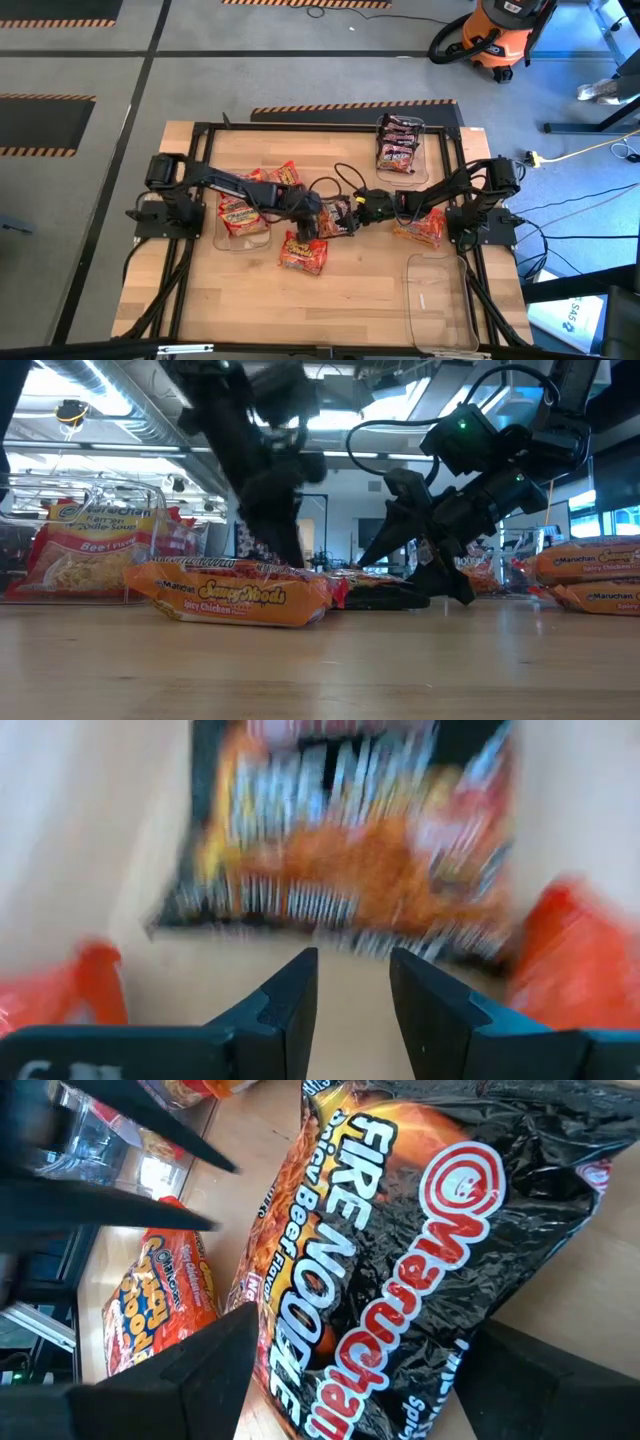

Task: Sort Maruchan noodles
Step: Put the black noodle pack into the top transparent bin

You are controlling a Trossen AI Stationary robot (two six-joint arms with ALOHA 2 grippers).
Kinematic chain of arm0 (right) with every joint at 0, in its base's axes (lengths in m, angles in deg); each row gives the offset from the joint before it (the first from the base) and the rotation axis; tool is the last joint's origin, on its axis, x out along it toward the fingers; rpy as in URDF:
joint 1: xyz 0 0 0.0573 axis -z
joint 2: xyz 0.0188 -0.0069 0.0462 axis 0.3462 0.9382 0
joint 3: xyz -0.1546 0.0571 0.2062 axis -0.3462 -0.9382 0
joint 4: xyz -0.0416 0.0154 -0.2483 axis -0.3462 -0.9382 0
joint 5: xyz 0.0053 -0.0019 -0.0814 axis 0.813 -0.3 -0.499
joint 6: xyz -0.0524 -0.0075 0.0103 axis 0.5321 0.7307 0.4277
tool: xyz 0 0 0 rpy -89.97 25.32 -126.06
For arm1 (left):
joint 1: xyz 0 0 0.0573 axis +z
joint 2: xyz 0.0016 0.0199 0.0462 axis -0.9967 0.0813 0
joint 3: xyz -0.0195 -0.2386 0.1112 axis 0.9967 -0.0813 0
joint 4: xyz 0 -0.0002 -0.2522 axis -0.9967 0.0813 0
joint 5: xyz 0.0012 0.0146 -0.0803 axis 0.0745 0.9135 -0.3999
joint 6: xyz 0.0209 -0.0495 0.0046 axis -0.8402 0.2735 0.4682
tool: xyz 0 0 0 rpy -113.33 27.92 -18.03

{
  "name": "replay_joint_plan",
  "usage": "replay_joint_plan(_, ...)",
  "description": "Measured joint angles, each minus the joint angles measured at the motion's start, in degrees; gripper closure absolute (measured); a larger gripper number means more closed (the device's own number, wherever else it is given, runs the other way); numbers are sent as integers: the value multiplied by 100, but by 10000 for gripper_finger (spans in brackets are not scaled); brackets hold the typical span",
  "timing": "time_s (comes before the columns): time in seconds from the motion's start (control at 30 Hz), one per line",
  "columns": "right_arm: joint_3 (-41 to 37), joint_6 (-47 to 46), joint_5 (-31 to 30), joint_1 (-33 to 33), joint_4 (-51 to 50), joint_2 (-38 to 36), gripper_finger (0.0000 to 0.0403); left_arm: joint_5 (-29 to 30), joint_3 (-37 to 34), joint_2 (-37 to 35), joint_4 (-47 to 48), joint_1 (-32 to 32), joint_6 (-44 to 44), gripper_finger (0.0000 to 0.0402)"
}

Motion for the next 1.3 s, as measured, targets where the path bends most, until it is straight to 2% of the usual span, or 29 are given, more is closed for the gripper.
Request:
replay_joint_plan(0.2, 0, -3, -3, -2, 22, 0, 109, 5, -9, 561, -258, 0, 0, 280)
replay_joint_plan(0.33, -4, 3, -1, -7, 51, 0, 109, 26, 5, 755, -763, -4, 0, 280)
replay_joint_plan(0.5, -7, 48, -2, -7, 67, 0, 109, -21, -4, 807, -1124, 0, -2, 280)
replay_joint_plan(0.8, -24, 518, -69, -89, 886, 0, 109, -37, -7, 812, -1131, 0, -31, 280)
replay_joint_plan(1.0, -22, 552, -100, -81, 909, 0, 109, -39, -22, 805, -1298, -45, -23, 280)
replay_joint_plan(1.3, 2, 815, 196, -87, 1041, 0, 109, -36, -18, 803, -1954, -142, -124, 280)
